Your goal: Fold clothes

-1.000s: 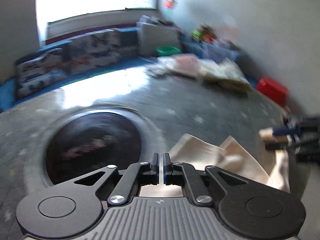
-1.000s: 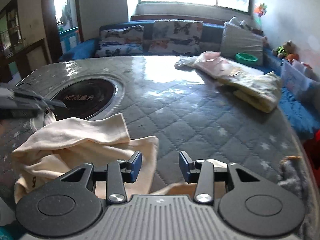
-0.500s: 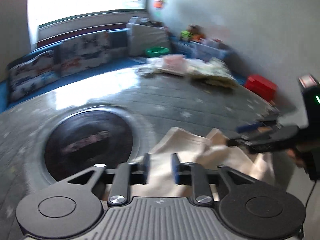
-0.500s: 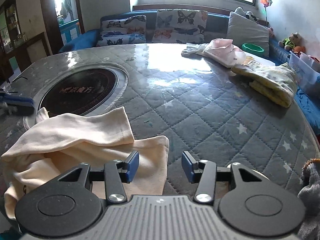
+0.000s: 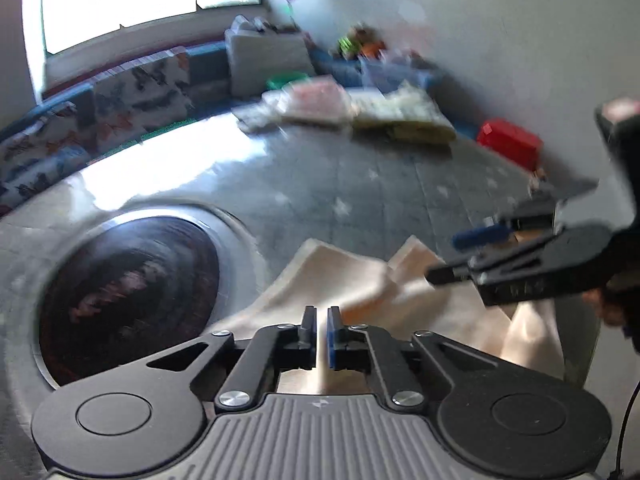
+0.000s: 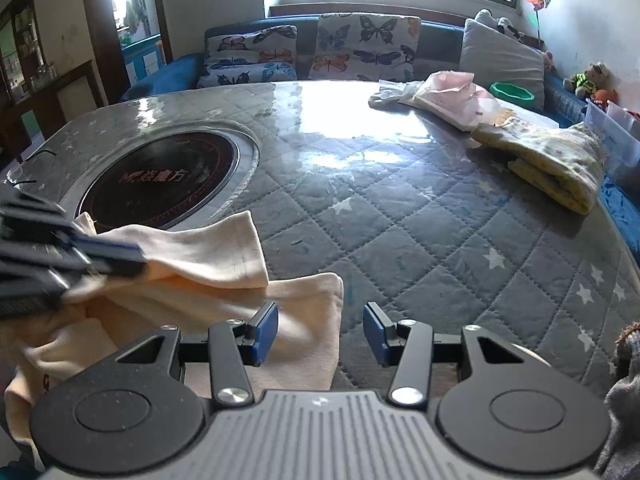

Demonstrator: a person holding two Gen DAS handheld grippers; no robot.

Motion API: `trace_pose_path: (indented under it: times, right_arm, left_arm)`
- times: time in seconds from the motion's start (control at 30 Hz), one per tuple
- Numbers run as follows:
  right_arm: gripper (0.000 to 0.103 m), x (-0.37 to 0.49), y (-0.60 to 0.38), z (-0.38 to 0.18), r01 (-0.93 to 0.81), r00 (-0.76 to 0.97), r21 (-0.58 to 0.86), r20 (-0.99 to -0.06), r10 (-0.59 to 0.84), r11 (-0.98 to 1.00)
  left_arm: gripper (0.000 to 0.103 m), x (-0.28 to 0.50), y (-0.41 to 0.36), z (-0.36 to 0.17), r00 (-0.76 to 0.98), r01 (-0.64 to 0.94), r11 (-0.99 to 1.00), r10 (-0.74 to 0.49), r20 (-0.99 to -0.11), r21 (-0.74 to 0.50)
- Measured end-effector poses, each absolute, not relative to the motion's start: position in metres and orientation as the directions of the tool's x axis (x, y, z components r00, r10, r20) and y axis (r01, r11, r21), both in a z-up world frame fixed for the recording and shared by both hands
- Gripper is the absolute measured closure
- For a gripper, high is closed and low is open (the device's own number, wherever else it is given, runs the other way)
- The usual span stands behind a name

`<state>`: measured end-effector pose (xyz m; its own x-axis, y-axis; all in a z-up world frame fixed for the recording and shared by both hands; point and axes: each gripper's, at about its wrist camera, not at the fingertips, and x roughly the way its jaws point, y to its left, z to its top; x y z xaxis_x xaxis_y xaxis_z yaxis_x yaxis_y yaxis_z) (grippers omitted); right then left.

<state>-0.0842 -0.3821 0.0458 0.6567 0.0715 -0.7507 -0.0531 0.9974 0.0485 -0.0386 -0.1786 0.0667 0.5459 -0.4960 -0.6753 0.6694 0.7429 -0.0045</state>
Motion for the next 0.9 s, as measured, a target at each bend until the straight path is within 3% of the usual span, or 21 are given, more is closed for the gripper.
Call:
trace_pose_path:
  times: [0.23, 0.3, 0.37, 0.4, 0.53, 0.77, 0.83, 0.9]
  right_arm:
    - [0.055, -0.078, -0.379, 0.039, -0.052, 0.649, 0.056, -0.757, 0.076, 0.997]
    - [0.055, -0.076, -0.377, 0.038, -0.057, 0.649, 0.055, -0.756, 0.079, 0.997]
    - [0.055, -0.074, -0.376, 0.037, -0.053, 0.650, 0.052, -0.756, 0.074, 0.997]
    - [0.055, -0.073, -0.376, 0.037, -0.051, 0.650, 0.051, -0.756, 0.072, 0.997]
    - [0.055, -0.072, -0.375, 0.035, -0.048, 0.645, 0.054, -0.761, 0.072, 0.997]
    - [0.055, -0.072, -0.377, 0.034, -0.051, 0.644, 0.061, -0.761, 0.080, 0.997]
    - [0.055, -0.072, -0.378, 0.033, -0.051, 0.643, 0.062, -0.762, 0.080, 0.997]
    - [0.055, -0.072, -0.379, 0.031, -0.047, 0.641, 0.064, -0.763, 0.079, 0.997]
  left_arm:
    - [0.099, -0.032, -0.130, 0.098, 0.612, 0.589, 0.807, -0.487, -0.623, -0.051]
    - [0.093, -0.038, -0.135, 0.097, 0.585, 0.623, 0.781, -0.503, -0.636, -0.045]
    - [0.075, -0.047, -0.149, 0.092, 0.558, 0.668, 0.744, -0.519, -0.648, -0.021]
    - [0.072, -0.052, -0.157, 0.089, 0.545, 0.689, 0.725, -0.524, -0.654, -0.007]
    - [0.070, -0.058, -0.189, 0.069, 0.507, 0.744, 0.667, -0.519, -0.688, 0.045]
    - [0.073, -0.048, -0.209, 0.044, 0.512, 0.743, 0.662, -0.460, -0.725, 0.104]
    - [0.092, -0.043, -0.207, 0.043, 0.511, 0.736, 0.670, -0.455, -0.729, 0.098]
    - [0.098, -0.040, -0.202, 0.044, 0.523, 0.717, 0.692, -0.452, -0.723, 0.087]
